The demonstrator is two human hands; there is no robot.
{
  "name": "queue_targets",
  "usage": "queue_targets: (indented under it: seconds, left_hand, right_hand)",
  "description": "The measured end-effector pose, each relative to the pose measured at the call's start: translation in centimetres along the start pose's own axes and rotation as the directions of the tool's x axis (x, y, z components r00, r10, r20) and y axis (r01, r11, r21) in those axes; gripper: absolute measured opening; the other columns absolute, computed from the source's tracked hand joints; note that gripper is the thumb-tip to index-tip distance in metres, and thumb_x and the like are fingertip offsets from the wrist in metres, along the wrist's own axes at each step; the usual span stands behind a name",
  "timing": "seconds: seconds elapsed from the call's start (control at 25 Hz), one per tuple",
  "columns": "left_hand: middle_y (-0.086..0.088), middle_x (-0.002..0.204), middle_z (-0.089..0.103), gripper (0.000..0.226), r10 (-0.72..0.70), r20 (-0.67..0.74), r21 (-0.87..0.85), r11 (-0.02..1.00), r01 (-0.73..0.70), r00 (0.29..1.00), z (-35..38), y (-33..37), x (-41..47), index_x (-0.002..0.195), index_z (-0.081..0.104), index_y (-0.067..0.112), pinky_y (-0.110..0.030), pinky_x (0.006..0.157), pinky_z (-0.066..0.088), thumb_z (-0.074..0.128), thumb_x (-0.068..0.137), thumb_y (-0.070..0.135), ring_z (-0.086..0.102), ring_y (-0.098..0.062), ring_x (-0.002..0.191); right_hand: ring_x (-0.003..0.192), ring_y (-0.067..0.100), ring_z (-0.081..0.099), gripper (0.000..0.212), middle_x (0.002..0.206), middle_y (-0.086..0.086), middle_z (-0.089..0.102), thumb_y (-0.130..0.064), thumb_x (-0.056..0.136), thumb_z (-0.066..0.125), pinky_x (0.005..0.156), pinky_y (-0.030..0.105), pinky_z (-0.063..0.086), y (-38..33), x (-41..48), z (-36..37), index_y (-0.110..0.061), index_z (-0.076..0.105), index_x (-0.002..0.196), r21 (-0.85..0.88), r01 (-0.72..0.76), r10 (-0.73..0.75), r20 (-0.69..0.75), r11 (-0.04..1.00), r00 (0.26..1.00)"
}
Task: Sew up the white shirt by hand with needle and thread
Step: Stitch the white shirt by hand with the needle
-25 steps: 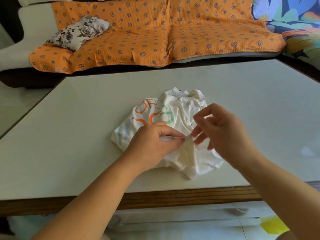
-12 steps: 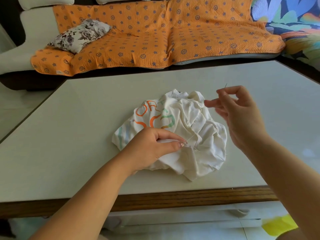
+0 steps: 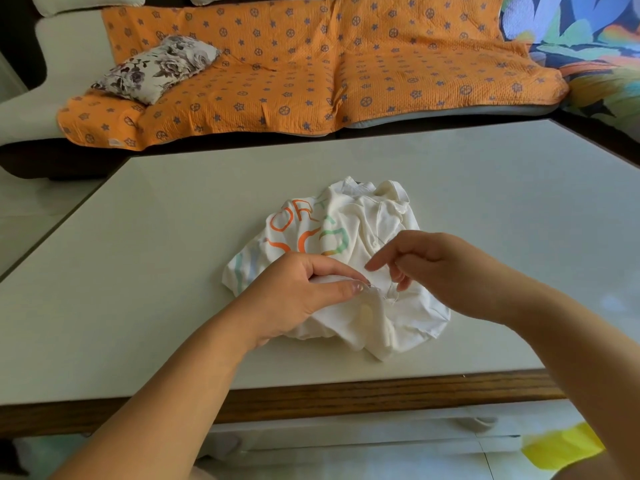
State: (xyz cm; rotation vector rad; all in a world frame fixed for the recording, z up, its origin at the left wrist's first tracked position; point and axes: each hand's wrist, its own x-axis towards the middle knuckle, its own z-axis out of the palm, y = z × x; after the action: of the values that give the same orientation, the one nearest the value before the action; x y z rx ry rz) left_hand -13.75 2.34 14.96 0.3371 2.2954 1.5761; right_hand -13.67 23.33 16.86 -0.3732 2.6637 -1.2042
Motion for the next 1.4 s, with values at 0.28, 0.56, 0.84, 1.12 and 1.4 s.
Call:
queue_targets:
  seconds: [0.28, 0.56, 0.84, 1.12, 1.4]
  left_hand:
    - [0.015, 0.093, 0.075, 0.011, 0.002, -0.01, -0.01, 1.0, -0.002, 1.0, 0.2, 0.2, -0.1, 0.092, 0.077, 0.026, -0.003, 0.072, 0.043, 0.07, 0.086, 0.02, 0.066, 0.007, 0.09]
    - [0.018, 0.091, 0.075, 0.01, -0.008, -0.016, 0.008, 1.0, 0.008, 1.0, 0.2, 0.3, 0.0, 0.092, 0.077, 0.027, -0.003, 0.072, 0.044, 0.071, 0.086, 0.023, 0.065, 0.008, 0.089]
    - [0.015, 0.096, 0.075, 0.01, -0.024, -0.011, 0.006, 1.0, 0.024, 1.0, 0.3, 0.2, 0.1, 0.092, 0.078, 0.029, -0.005, 0.073, 0.046, 0.072, 0.084, 0.026, 0.066, 0.005, 0.091]
    - [0.015, 0.093, 0.075, 0.01, -0.026, -0.026, 0.006, 1.0, 0.026, 0.999, 0.2, 0.3, 0.0, 0.092, 0.078, 0.028, -0.005, 0.072, 0.046, 0.072, 0.085, 0.024, 0.066, 0.006, 0.087]
    - [0.014, 0.092, 0.075, 0.009, -0.022, -0.022, 0.006, 1.0, 0.023, 1.0, 0.2, 0.3, -0.1, 0.091, 0.077, 0.027, -0.005, 0.072, 0.045, 0.071, 0.086, 0.023, 0.066, 0.005, 0.086]
  right_hand:
    - [0.074, -0.005, 0.059, 0.011, 0.078, -0.02, 0.067, -0.043, 0.08, 0.069, 0.071, 0.014, 0.042, 0.1, -0.3, 0.4, -0.034, 0.073, 0.077, -0.012, -0.005, 0.005, -0.003, 1.0, 1.0]
    - [0.067, -0.005, 0.057, 0.008, 0.07, -0.019, 0.066, -0.03, 0.082, 0.07, 0.064, 0.008, 0.041, 0.2, -0.2, 1.0, -0.027, 0.072, 0.075, 0.026, 0.014, -0.012, -0.048, 1.0, 0.999]
    - [0.062, -0.001, 0.057, 0.007, 0.071, -0.012, 0.066, -0.018, 0.077, 0.072, 0.06, 0.008, 0.043, 0.3, -0.1, 1.1, -0.022, 0.073, 0.071, 0.021, 0.051, -0.047, -0.187, 0.998, 0.981]
    - [0.065, -0.001, 0.058, 0.007, 0.076, -0.009, 0.069, -0.019, 0.078, 0.072, 0.062, 0.007, 0.044, 0.1, -0.2, 0.7, -0.021, 0.075, 0.073, 0.094, 0.048, -0.032, -0.158, 0.994, 0.987]
    - [0.067, -0.002, 0.06, 0.006, 0.074, -0.012, 0.07, -0.026, 0.079, 0.072, 0.066, 0.01, 0.045, 0.0, -0.3, 0.3, -0.026, 0.076, 0.074, 0.125, -0.003, 0.017, -0.107, 0.992, 0.994]
